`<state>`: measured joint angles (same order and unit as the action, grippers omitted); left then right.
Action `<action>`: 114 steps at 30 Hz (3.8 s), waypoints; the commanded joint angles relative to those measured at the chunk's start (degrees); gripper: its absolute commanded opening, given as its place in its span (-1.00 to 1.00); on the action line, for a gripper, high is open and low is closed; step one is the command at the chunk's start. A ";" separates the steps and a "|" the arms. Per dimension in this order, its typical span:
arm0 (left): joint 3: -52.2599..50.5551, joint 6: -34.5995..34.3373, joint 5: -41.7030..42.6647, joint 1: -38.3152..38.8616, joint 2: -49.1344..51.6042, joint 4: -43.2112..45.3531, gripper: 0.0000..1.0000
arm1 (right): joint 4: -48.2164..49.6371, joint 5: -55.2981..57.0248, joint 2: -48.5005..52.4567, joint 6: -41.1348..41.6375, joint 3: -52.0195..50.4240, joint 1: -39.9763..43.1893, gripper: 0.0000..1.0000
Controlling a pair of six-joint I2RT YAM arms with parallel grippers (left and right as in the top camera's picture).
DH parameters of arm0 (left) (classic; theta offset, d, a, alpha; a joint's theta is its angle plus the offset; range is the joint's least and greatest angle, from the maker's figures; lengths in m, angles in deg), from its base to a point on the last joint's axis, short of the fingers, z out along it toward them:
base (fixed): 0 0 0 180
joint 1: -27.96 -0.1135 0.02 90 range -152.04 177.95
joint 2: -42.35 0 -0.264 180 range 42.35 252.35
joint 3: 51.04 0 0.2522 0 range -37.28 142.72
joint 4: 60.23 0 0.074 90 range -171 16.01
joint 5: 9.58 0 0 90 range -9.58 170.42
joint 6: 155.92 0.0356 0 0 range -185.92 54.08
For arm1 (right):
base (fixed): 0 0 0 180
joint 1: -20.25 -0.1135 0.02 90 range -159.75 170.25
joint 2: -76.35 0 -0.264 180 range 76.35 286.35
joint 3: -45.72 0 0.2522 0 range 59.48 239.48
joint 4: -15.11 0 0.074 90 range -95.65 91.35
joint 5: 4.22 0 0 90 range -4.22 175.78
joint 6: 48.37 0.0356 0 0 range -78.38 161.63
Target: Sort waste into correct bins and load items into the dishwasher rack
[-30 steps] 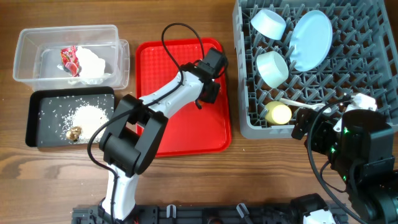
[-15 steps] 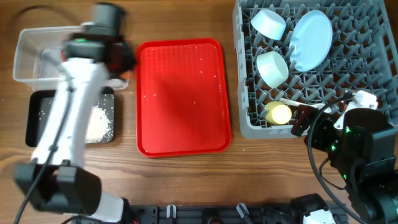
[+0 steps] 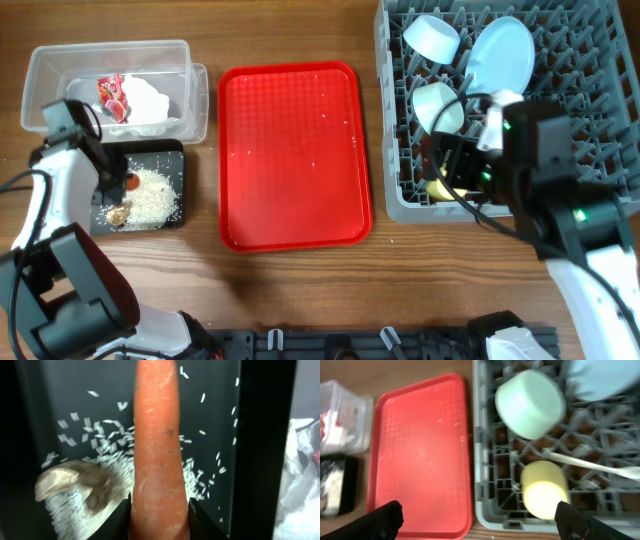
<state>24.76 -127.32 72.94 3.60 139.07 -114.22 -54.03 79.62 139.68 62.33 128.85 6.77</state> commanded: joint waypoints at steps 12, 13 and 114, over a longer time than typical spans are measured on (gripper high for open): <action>-10.12 -1.18 0.15 0.24 0.04 17.57 0.79 | 10.84 -7.87 8.46 -4.20 0.31 -10.21 0.99; -10.14 -1.18 0.15 0.24 0.02 17.57 1.00 | 10.84 -7.61 8.46 -4.20 0.31 -10.19 0.99; -61.68 46.01 9.14 19.69 -96.56 35.95 1.00 | 55.60 1.14 -62.31 -11.56 -69.07 5.62 0.99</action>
<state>-36.27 -84.46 82.42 22.98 43.17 -78.36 1.36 81.68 77.63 49.96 59.84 12.21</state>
